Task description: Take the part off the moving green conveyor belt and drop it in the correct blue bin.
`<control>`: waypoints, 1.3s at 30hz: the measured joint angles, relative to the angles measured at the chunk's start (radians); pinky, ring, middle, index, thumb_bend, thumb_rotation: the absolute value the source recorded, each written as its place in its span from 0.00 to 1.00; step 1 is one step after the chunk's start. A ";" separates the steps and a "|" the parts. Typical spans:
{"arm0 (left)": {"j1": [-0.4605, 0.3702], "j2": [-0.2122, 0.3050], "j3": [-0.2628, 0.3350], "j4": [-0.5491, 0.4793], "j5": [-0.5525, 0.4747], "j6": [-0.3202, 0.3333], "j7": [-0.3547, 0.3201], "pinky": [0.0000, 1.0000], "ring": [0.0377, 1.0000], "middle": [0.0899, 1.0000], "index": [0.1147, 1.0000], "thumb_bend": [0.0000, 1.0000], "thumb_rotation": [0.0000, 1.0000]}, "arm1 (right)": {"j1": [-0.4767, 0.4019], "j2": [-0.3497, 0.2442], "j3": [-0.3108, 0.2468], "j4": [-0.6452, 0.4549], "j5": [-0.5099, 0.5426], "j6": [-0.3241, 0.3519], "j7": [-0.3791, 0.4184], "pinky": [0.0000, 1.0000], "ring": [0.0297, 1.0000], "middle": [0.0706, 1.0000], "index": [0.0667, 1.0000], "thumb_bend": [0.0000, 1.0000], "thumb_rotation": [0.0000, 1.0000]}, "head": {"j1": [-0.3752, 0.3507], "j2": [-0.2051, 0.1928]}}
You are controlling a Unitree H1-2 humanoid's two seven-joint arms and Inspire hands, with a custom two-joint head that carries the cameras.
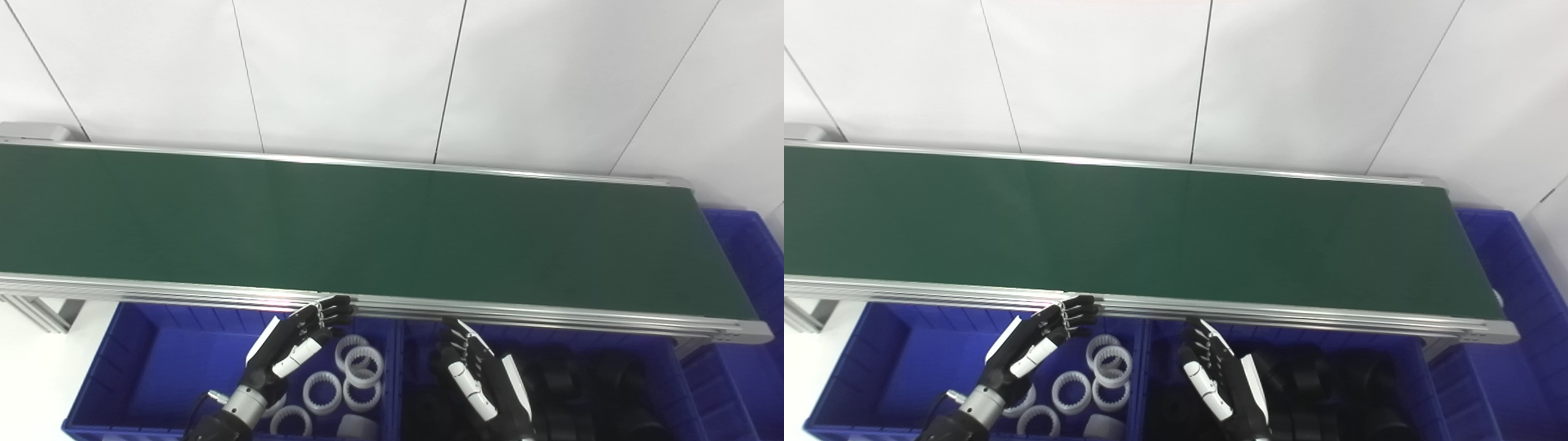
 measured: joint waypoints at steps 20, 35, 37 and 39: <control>-0.008 0.025 0.026 0.056 -0.024 -0.010 -0.014 0.74 0.75 0.76 0.77 0.79 0.65 | -0.016 0.021 0.014 0.036 -0.023 -0.021 -0.031 0.74 0.78 0.81 0.86 0.56 0.79 | -0.072 0.005; -0.005 0.015 0.018 0.023 -0.023 -0.007 -0.011 0.73 0.74 0.75 0.76 0.80 0.64 | -0.006 0.010 0.012 0.009 -0.002 -0.021 -0.025 0.72 0.78 0.81 0.86 0.56 0.78 | 0.006 0.020; -0.001 0.010 0.016 0.018 -0.023 -0.006 -0.010 0.73 0.74 0.75 0.76 0.81 0.65 | -0.001 0.006 0.012 -0.010 -0.001 -0.021 -0.023 0.73 0.78 0.81 0.86 0.56 0.78 | 0.022 0.021; 0.003 0.003 0.014 0.012 -0.022 -0.006 -0.006 0.72 0.74 0.76 0.76 0.81 0.65 | -0.001 0.001 0.010 -0.020 0.005 -0.021 -0.020 0.73 0.78 0.81 0.86 0.57 0.78 | 0.035 0.020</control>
